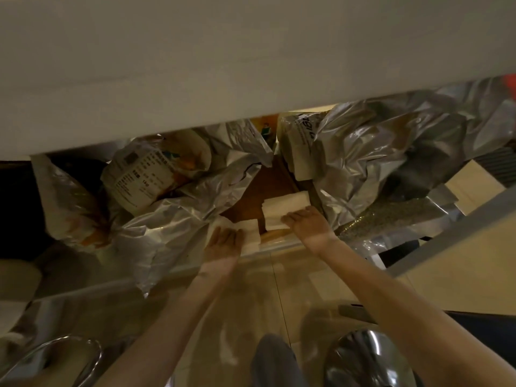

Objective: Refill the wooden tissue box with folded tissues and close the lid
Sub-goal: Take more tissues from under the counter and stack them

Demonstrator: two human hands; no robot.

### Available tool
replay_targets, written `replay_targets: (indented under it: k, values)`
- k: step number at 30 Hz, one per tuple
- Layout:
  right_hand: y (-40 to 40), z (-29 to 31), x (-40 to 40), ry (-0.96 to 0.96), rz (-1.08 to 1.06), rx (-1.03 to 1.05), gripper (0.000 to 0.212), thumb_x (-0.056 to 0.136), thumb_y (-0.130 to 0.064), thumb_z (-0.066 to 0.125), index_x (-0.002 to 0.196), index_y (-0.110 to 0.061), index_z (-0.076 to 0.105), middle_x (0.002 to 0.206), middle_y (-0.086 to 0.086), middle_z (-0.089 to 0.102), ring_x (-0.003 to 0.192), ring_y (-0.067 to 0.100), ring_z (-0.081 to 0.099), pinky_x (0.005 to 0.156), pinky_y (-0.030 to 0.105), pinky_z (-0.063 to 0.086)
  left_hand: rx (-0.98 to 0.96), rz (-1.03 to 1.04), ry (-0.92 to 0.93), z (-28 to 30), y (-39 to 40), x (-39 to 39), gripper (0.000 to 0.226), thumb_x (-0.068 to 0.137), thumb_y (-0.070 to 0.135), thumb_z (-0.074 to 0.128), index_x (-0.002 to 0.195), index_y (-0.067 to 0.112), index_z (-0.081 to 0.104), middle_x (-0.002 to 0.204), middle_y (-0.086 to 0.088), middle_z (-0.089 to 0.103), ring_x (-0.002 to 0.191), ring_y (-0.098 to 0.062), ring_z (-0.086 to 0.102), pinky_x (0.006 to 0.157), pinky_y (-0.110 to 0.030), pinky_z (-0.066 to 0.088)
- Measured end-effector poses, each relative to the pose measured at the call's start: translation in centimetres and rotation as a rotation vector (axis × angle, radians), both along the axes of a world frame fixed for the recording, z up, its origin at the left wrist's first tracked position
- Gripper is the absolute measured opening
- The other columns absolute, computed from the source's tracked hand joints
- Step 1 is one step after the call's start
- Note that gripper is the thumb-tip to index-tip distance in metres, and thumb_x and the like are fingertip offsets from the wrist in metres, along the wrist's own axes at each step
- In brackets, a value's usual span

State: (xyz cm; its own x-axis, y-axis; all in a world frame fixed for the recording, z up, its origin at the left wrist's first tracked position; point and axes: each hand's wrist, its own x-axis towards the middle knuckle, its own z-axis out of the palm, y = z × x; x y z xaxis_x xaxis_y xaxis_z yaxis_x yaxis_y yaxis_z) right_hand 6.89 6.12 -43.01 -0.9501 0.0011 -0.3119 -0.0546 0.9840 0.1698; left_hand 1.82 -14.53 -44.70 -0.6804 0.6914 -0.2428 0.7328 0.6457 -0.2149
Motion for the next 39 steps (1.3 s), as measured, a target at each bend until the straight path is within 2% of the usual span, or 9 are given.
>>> replay_targets:
  k: [3,7,11,13,17,20,23,33,39]
  values:
    - [0.2,0.2,-0.4,0.002,0.032,0.033,0.045,0.094,-0.009,0.035,0.138,-0.012,0.031,0.14,0.011,0.047,0.128,0.029,0.043,0.11,0.04,0.022,0.0,0.002,0.005,0.7,0.6,-0.1,0.061,0.089,0.011,0.043,0.143,0.004,0.015,0.143,-0.016,0.036,0.137,-0.03,0.027,0.118,-0.041,0.006]
    - [0.1,0.3,-0.7,0.04,0.071,0.084,0.04,0.093,-0.009,0.036,0.132,-0.01,0.039,0.13,0.012,0.056,0.121,0.031,0.048,0.108,0.043,0.024,0.04,-0.012,0.014,1.2,0.6,-0.2,0.055,0.056,0.021,0.082,0.107,0.004,0.066,0.098,-0.016,0.071,0.098,-0.024,0.067,0.091,-0.03,0.05]
    - [0.0,0.0,-1.0,0.066,0.09,0.084,0.038,0.093,-0.007,0.035,0.131,-0.005,0.039,0.129,0.016,0.055,0.12,0.033,0.048,0.105,0.044,0.027,-0.003,-0.024,0.028,0.3,0.5,-0.9,0.053,0.064,0.024,0.078,0.112,0.006,0.064,0.104,-0.016,0.07,0.103,-0.026,0.065,0.095,-0.034,0.048]
    - [0.2,0.0,-1.3,0.061,0.096,0.069,0.038,0.092,-0.006,0.036,0.131,-0.006,0.041,0.128,0.016,0.055,0.119,0.032,0.048,0.103,0.042,0.029,0.006,-0.026,0.049,0.2,0.5,-1.0,0.051,0.037,0.03,0.088,0.082,0.009,0.075,0.074,-0.007,0.075,0.072,-0.02,0.072,0.07,-0.029,0.057]
    - [0.7,0.1,-1.4,0.003,0.049,-0.002,0.039,0.094,-0.006,0.036,0.132,-0.008,0.043,0.136,0.014,0.048,0.125,0.03,0.043,0.104,0.038,0.033,0.048,0.002,-0.086,0.4,0.1,-1.2,0.035,0.063,0.022,0.043,0.066,0.015,0.077,0.059,0.001,0.072,0.057,-0.013,0.07,0.058,-0.022,0.056]
    - [0.9,0.8,-1.0,-0.005,0.042,-0.026,0.04,0.094,-0.005,0.035,0.133,-0.008,0.044,0.136,0.015,0.049,0.128,0.03,0.039,0.106,0.037,0.032,0.115,0.148,-0.155,3.6,0.7,-0.5,0.042,0.079,0.02,0.035,0.091,0.026,0.075,0.089,0.006,0.075,0.085,-0.008,0.069,0.078,-0.017,0.051]
    - [0.8,2.2,-0.7,0.008,0.002,-0.077,0.042,0.092,-0.005,0.037,0.132,-0.012,0.047,0.13,0.018,0.052,0.12,0.032,0.045,0.101,0.038,0.037,0.164,0.326,-0.345,3.7,1.1,-0.4,0.042,0.097,0.014,0.027,0.137,0.015,0.038,0.14,-0.012,0.046,0.127,-0.027,0.044,0.104,-0.032,0.034]
    - [-1.0,11.1,3.6,-0.026,-0.409,-0.73,0.01,0.089,-0.014,0.047,0.093,-0.008,0.054,0.106,0.016,0.061,0.098,0.031,0.058,0.068,0.031,0.04,0.683,0.705,-0.744,13.2,-0.3,1.5,0.041,0.091,0.013,0.046,0.13,0.004,0.046,0.133,-0.019,0.051,0.12,-0.033,0.049,0.091,-0.034,0.039]
    - [-2.6,18.9,10.1,-0.14,-0.582,-1.035,0.023,0.083,-0.011,0.059,0.103,0.0,0.062,0.098,0.011,0.063,0.086,0.02,0.059,0.067,0.023,0.044,0.761,0.833,-1.023,20.9,-3.8,7.0,0.04,0.085,0.017,0.055,0.123,0.008,0.047,0.109,-0.01,0.056,0.096,-0.026,0.055,0.078,-0.031,0.044]
